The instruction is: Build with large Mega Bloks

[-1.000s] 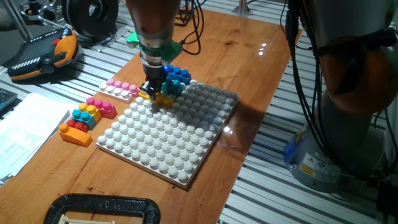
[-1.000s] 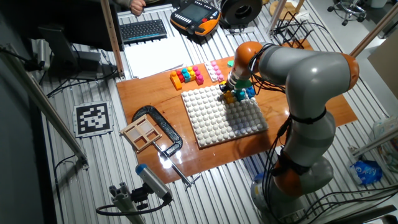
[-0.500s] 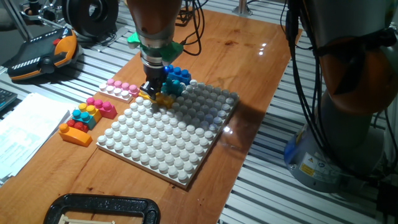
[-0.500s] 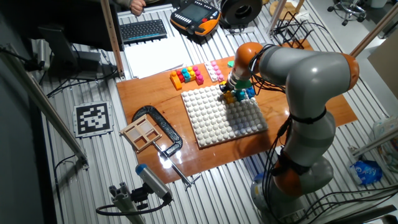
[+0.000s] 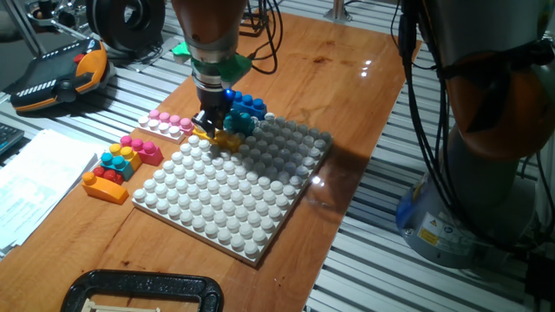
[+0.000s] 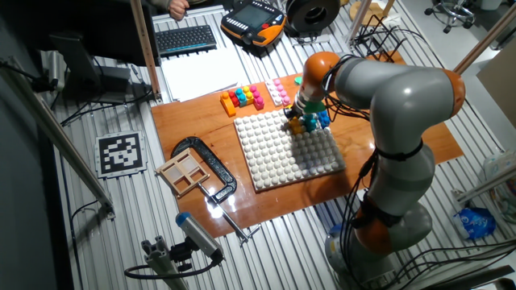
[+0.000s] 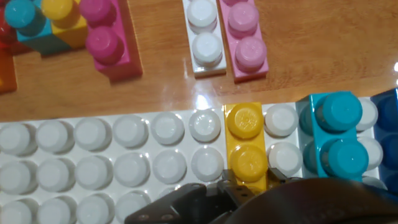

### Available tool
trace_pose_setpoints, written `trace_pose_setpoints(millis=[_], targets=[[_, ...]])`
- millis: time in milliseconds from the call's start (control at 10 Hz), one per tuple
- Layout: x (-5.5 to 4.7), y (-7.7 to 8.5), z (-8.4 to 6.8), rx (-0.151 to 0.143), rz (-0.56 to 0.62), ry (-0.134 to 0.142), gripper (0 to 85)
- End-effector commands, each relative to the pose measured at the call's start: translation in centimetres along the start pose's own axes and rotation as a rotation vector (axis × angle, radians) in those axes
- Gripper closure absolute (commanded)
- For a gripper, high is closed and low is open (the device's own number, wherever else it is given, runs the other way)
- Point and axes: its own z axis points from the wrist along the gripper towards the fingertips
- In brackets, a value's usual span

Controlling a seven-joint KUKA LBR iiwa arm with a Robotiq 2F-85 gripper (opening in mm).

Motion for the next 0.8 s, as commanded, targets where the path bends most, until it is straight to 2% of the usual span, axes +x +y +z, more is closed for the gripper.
trace_pose_setpoints(millis=[0, 200, 400, 700], targets=[[-0.1, 0.0, -0.2, -0.001, 0.002, 0.001, 51.0], [-0.7, -0.1, -1.1, 0.008, 0.002, 0.013, 51.0], [-2.1, -0.5, -1.9, 0.009, -0.004, 0.025, 51.0], [-4.4, -1.3, -2.3, 0.007, -0.003, 0.033, 51.0]])
